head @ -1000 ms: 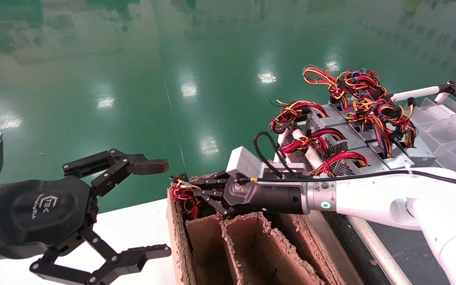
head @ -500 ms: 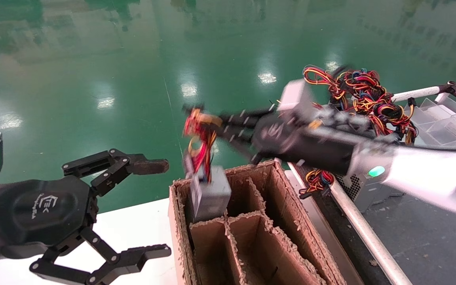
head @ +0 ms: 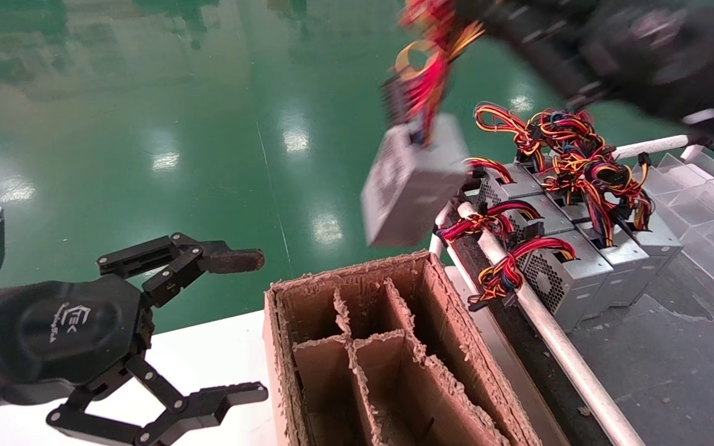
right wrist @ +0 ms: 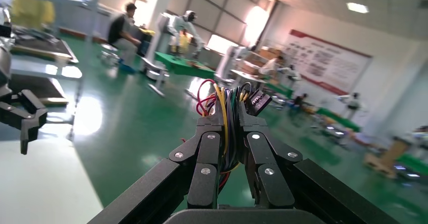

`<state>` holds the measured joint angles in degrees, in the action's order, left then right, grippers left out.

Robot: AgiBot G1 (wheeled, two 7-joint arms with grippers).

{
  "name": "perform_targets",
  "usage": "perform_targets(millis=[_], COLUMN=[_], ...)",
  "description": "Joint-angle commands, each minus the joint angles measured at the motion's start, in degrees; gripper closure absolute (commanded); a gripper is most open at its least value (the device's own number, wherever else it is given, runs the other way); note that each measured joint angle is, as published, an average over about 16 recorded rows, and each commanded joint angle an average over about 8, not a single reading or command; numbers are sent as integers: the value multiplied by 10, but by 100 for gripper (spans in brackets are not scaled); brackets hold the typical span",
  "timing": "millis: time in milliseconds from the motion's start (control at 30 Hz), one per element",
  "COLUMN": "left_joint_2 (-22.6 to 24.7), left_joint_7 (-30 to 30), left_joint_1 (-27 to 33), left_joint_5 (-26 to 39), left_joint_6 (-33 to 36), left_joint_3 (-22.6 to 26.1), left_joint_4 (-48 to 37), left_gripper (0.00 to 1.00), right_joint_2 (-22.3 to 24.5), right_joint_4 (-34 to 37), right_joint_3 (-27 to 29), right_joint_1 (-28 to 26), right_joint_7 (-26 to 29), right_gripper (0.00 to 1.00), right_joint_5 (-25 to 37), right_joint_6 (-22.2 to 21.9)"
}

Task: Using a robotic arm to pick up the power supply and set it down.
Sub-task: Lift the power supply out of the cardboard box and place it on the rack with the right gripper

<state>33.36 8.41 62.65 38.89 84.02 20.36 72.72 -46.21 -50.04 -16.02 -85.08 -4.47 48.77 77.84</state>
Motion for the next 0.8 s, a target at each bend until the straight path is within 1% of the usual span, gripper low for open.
perform_targets(millis=[33, 133, 233, 400, 500, 633, 700, 800], left_joint_2=[0, 0, 0, 0, 0, 0, 0, 0], left_joint_7=[0, 0, 0, 0, 0, 0, 0, 0], left_joint_1=[0, 0, 0, 0, 0, 0, 0, 0], left_joint_5=[0, 0, 0, 0, 0, 0, 0, 0], left_joint_6=[0, 0, 0, 0, 0, 0, 0, 0], left_joint_3=[0, 0, 0, 0, 0, 0, 0, 0], left_joint_4=[0, 0, 0, 0, 0, 0, 0, 0], left_gripper=[0, 0, 0, 0, 0, 0, 0, 0], right_joint_2=[31, 87, 144, 238, 292, 351, 372, 390], right_joint_4=[-39, -80, -108, -126, -118, -88, -66, -27], right_joint_3=[10, 28, 46, 76, 94, 114, 121, 126], right_joint_1=[2, 12, 25, 62, 95, 146, 172, 212], right_joint_7=[24, 60, 96, 137, 141, 129, 118, 98], right_gripper=[100, 100, 100, 100, 100, 100, 100, 100], right_joint_5=[-6, -15, -29, -58, -73, -87, -92, -100], right_joint_6=[-11, -26, -30, -10, 7, 29, 40, 61])
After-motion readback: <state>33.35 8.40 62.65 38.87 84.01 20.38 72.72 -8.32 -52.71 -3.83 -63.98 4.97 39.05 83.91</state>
